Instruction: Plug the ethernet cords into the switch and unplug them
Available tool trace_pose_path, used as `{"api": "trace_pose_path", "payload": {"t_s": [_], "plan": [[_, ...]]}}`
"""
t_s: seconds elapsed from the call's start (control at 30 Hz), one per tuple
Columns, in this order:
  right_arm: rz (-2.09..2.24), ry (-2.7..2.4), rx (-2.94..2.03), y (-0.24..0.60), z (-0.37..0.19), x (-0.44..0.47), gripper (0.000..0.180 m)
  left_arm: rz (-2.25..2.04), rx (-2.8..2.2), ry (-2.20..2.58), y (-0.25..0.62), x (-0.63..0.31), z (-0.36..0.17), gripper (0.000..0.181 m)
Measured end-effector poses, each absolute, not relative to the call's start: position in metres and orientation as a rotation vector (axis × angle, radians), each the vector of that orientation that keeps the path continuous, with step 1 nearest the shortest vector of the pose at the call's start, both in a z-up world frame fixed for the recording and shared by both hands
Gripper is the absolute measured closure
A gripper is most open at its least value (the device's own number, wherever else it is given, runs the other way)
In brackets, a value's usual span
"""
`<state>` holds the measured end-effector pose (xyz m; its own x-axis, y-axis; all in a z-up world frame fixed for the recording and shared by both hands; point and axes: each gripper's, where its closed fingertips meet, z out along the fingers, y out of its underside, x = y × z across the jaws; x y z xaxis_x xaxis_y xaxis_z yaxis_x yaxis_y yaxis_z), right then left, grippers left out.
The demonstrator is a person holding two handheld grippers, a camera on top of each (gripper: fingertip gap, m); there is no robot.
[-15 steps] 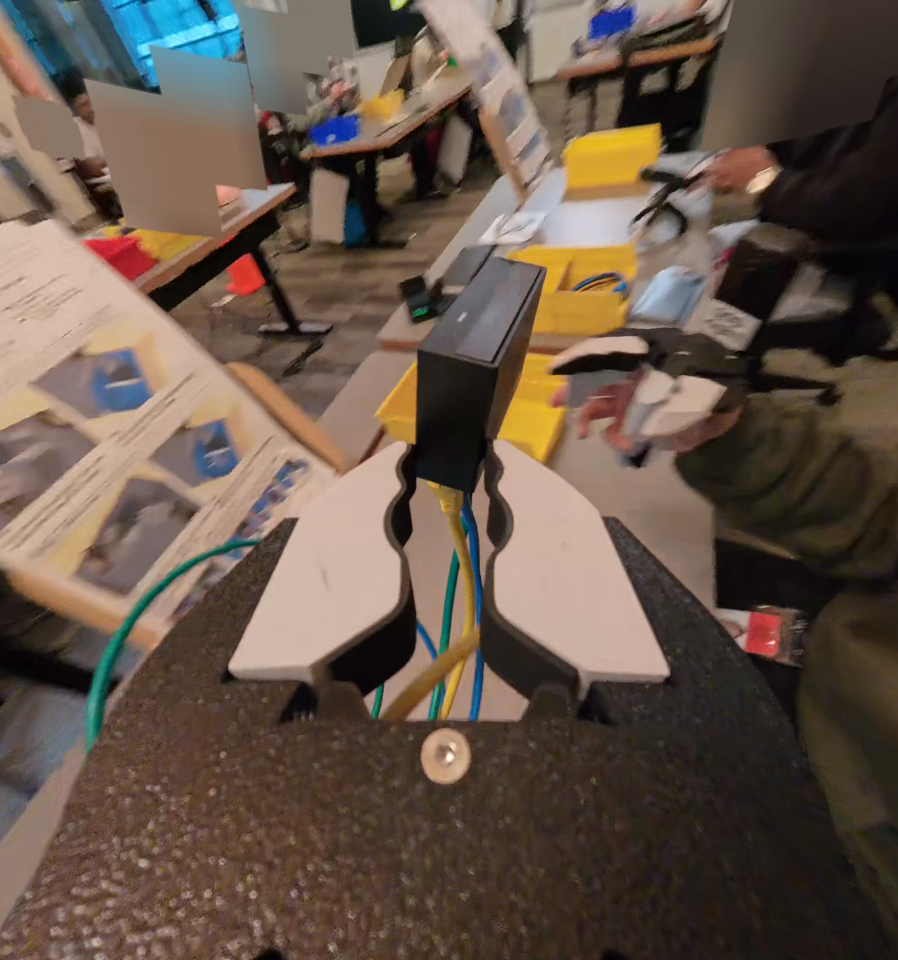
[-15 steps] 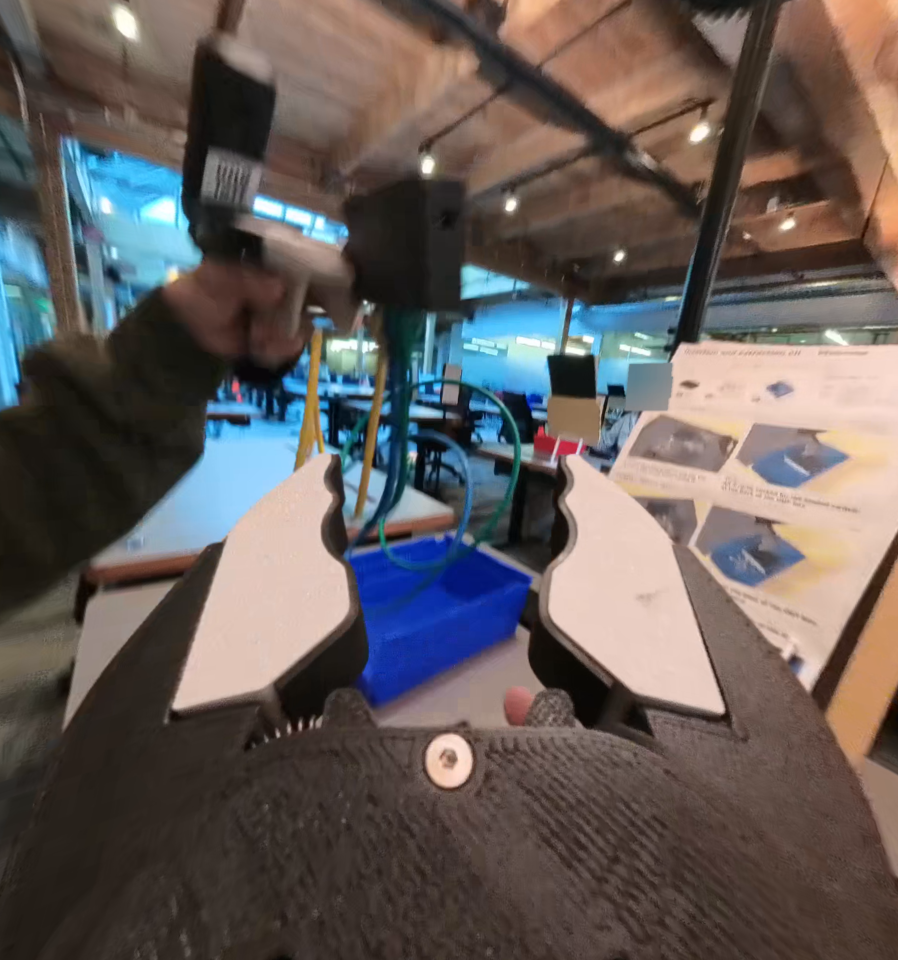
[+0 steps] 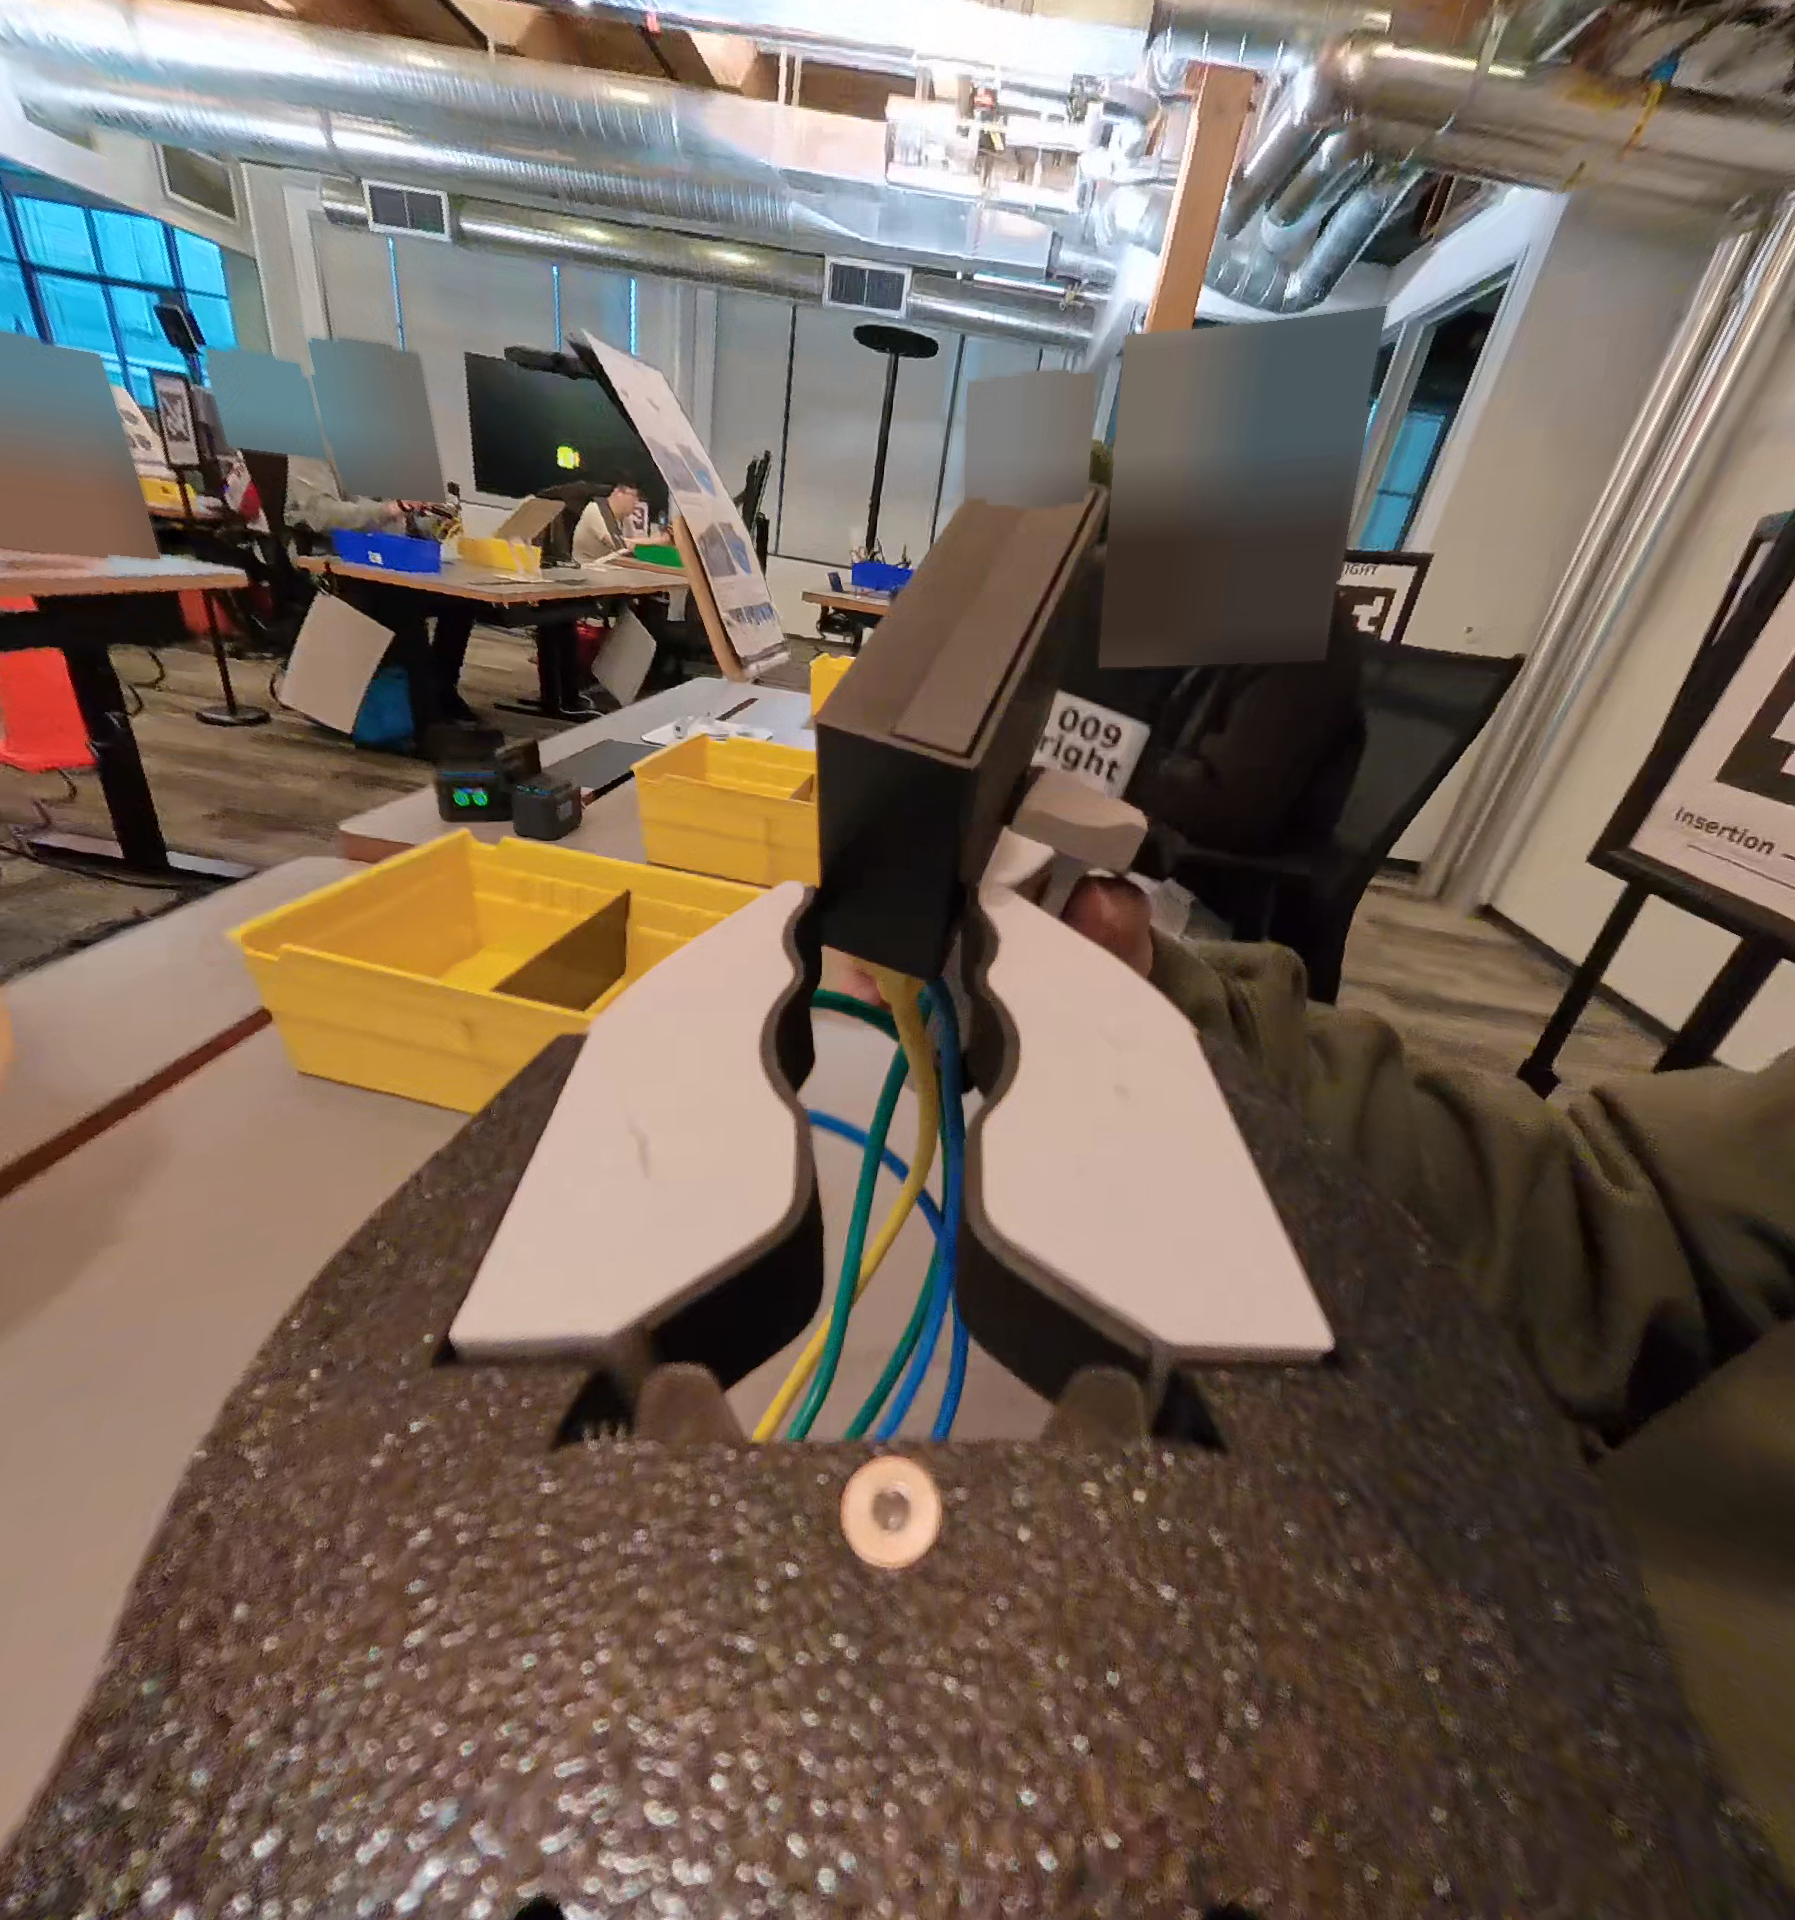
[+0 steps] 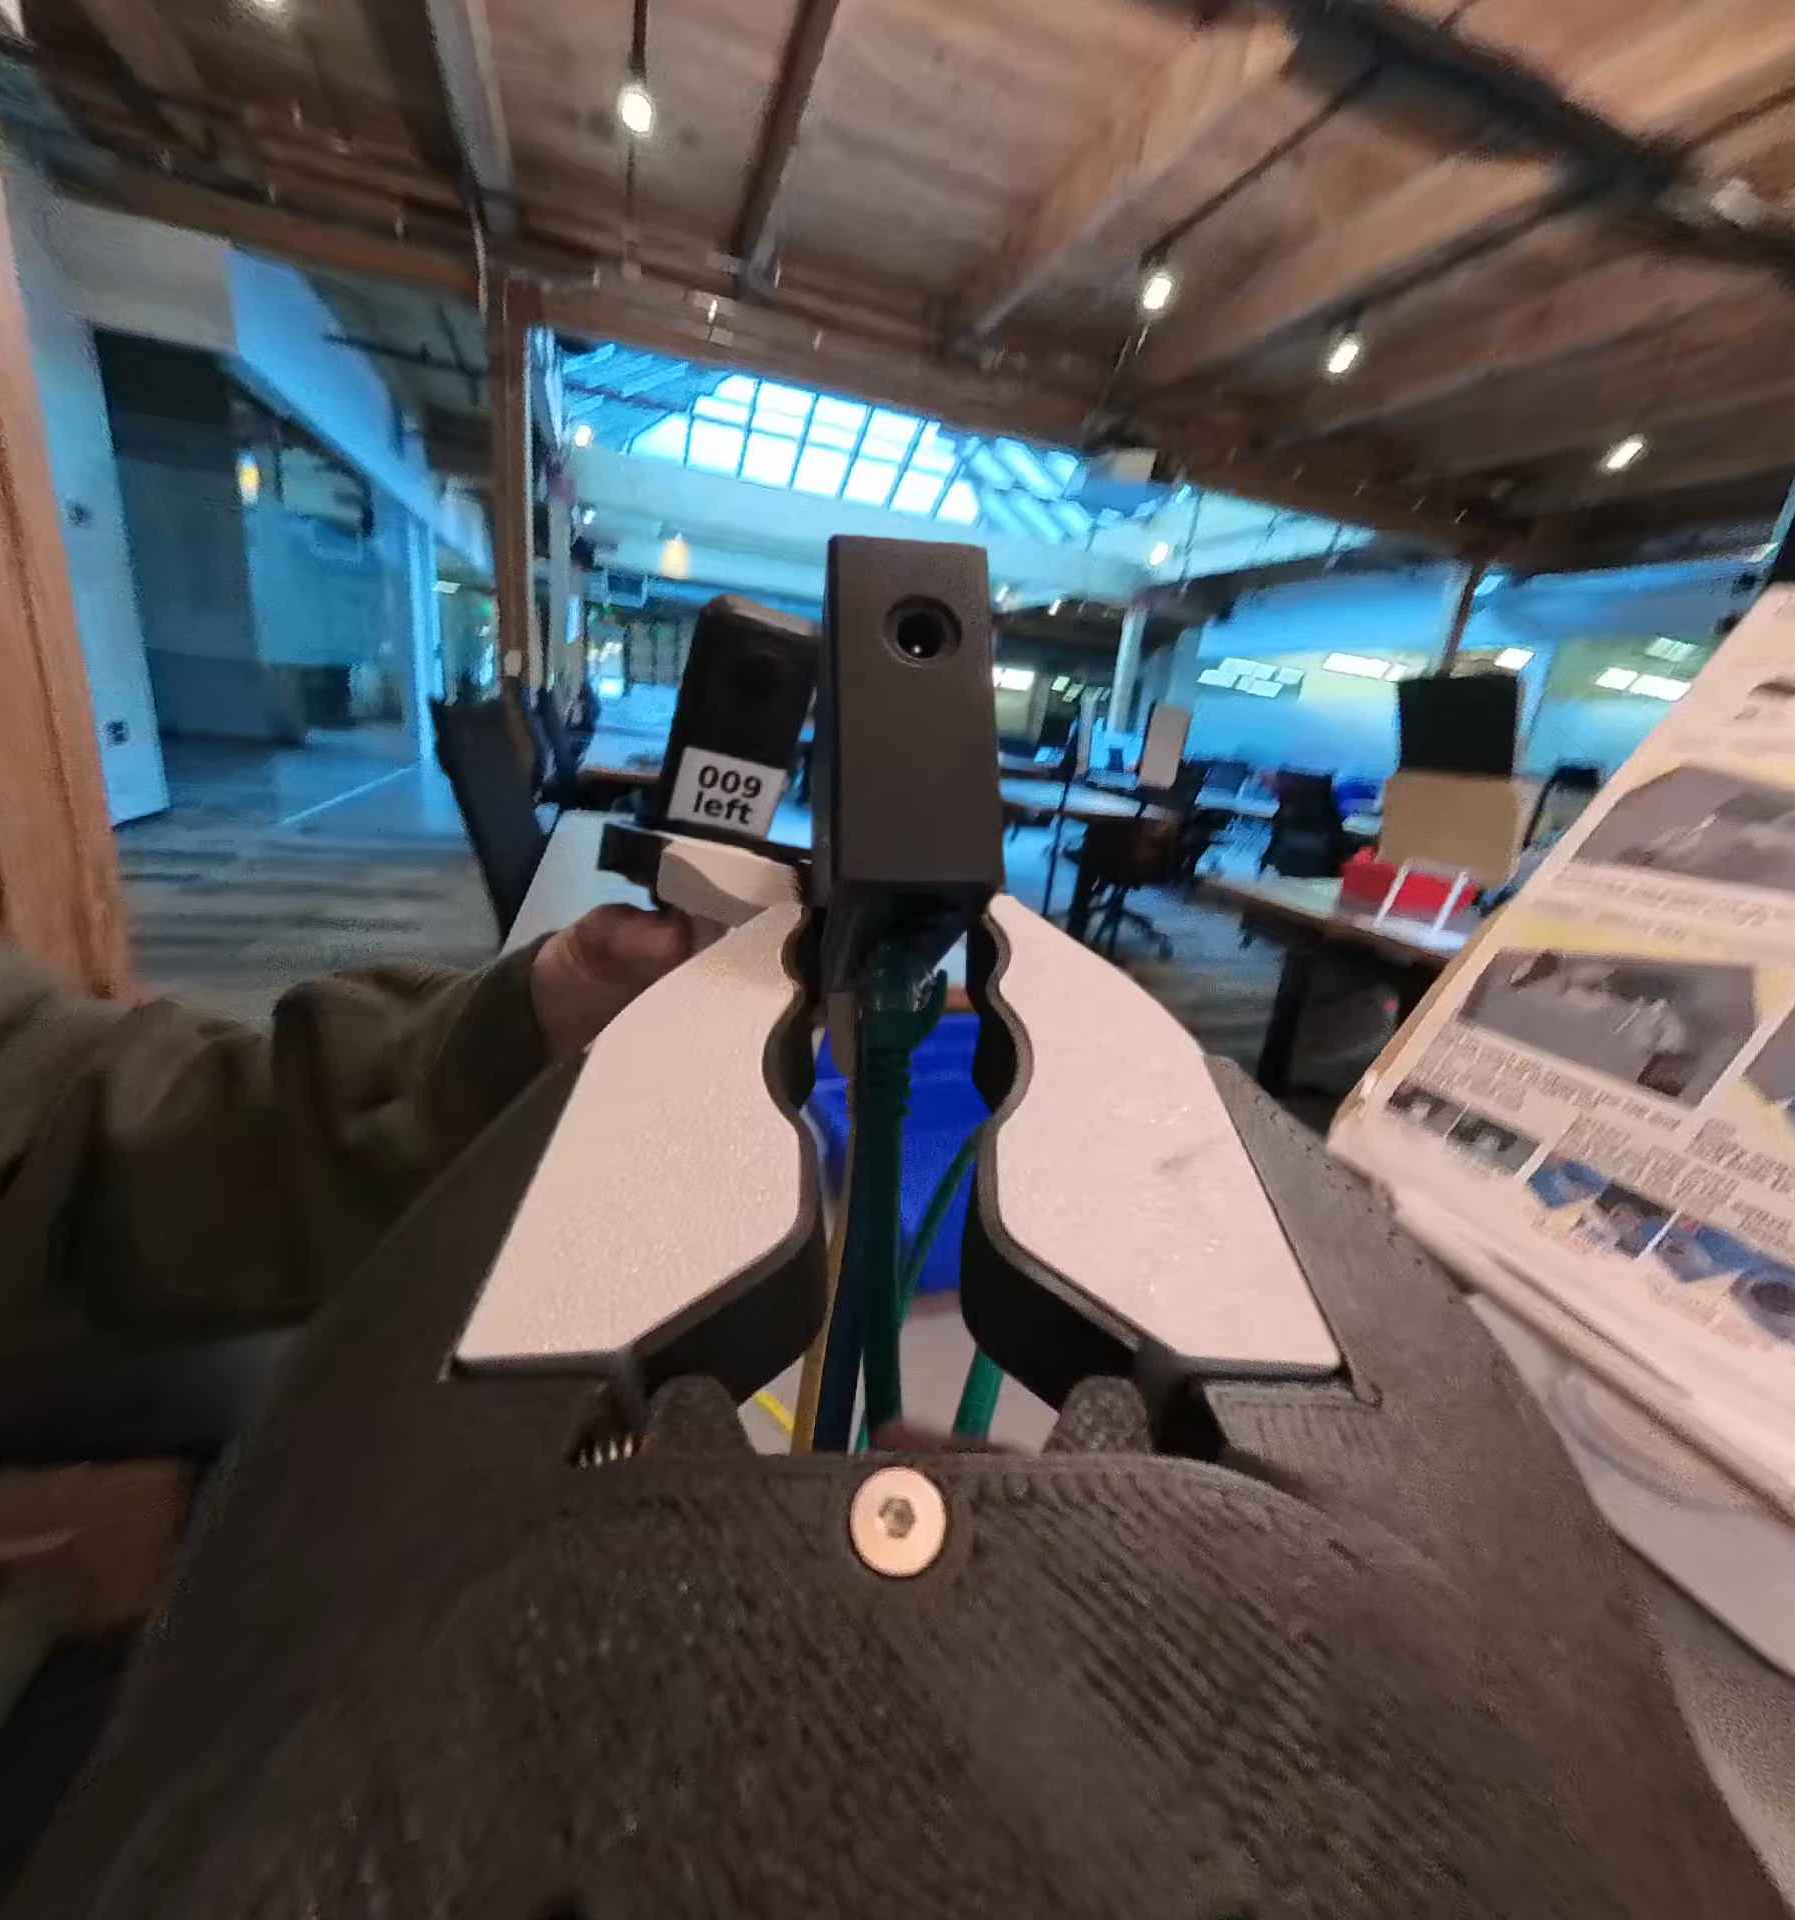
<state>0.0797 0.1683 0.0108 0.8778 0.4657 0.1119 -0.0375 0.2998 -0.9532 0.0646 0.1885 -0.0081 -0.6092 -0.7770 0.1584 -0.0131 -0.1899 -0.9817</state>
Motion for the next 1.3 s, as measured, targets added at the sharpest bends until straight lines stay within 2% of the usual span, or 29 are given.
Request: {"api": "trace_pose_path", "payload": {"t_s": [0.07,0.13,0.2,0.3,0.37,0.47,0.63,0.73,0.8,0.87,1.03,1.07,1.23,1.3], "plan": [[0.375,-0.415,-1.342,0.173,-0.003,0.085,0.154,-1.799,-0.934,1.528,0.196,0.066,-0.022,0.152],[0.458,-0.437,-1.521,0.177,-0.021,0.090,0.155,-1.694,-0.909,1.532,0.207,0.061,-0.026,0.130],[0.522,-0.526,-1.667,0.176,-0.036,0.088,0.154,-1.557,-0.904,1.665,0.209,0.058,-0.036,0.130],[0.598,-0.644,-1.825,0.179,-0.051,0.081,0.154,-1.402,-0.972,1.914,0.202,0.061,-0.061,0.114],[0.634,-0.712,-1.902,0.184,-0.061,0.074,0.154,-1.436,-0.997,2.014,0.193,0.062,-0.072,0.120],[0.634,-0.768,-1.981,0.189,-0.076,0.068,0.154,-1.516,-1.096,2.121,0.187,0.062,-0.093,0.150],[0.569,-0.652,-1.917,0.201,-0.085,0.081,0.149,-1.842,-1.292,1.940,0.193,0.067,-0.108,0.153],[0.287,-0.481,-1.827,0.204,-0.074,0.112,0.126,-2.105,-1.477,1.610,0.214,0.075,-0.112,0.153],[0.000,-0.529,-1.732,0.191,-0.071,0.112,0.118,-2.305,-1.626,1.310,0.229,0.079,-0.116,0.154],[-0.326,-0.674,-1.663,0.181,-0.085,0.100,0.119,-2.428,-1.718,1.084,0.235,0.082,-0.124,0.154],[-0.995,-0.886,-1.509,0.182,-0.129,0.097,0.130,-2.651,-1.910,0.776,0.220,0.093,-0.137,0.153],[-1.093,-0.917,-1.468,0.182,-0.132,0.098,0.137,-2.667,-1.934,0.780,0.213,0.095,-0.140,0.154],[-1.278,-1.014,-1.443,0.178,-0.153,0.108,0.141,-2.688,-1.963,0.865,0.186,0.093,-0.144,0.153],[-1.320,-0.999,-1.386,0.173,-0.151,0.108,0.158,-2.649,-1.984,0.897,0.181,0.092,-0.147,0.154]]}}
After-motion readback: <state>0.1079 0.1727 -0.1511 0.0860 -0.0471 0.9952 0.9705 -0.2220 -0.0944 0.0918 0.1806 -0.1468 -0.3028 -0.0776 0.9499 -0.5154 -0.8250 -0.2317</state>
